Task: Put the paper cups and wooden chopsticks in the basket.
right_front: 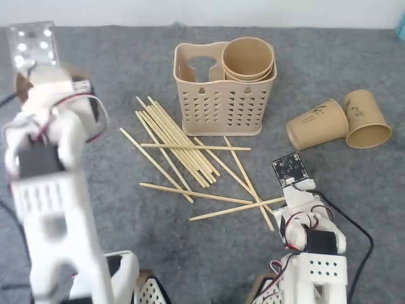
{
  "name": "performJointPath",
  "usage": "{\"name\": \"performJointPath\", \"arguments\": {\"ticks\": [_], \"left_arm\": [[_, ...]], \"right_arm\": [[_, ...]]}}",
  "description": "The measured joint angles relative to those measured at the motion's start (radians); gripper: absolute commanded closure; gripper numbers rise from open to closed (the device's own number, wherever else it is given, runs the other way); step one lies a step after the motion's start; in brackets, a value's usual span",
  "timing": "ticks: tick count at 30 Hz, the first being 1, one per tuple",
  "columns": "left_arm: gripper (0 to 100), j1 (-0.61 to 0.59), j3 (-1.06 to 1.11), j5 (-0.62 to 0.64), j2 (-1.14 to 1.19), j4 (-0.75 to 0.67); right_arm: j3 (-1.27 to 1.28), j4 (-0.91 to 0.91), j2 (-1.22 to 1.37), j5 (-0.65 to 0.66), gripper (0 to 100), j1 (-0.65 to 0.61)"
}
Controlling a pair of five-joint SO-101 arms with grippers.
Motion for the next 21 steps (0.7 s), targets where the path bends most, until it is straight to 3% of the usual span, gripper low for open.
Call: {"name": "performJointPath", "arguments": {"ticks": [8, 11, 17, 21], "left_arm": [[99, 0.456, -0.130, 0.112, -0.190, -0.006], [99, 0.600, -0.132, 0.114, -0.175, -0.098], [99, 0.712, -0.140, 0.120, -0.034, -0.348], [99, 0.755, -0.140, 0.121, 0.106, -0.442]], "right_arm": [[0.000, 0.000, 0.000, 0.000, 99.1, 0.000], [0.000, 0.000, 0.000, 0.000, 99.1, 0.000], [0.000, 0.000, 0.000, 0.000, 99.1, 0.000], [0.000, 0.000, 0.000, 0.000, 99.1, 0.000]]}}
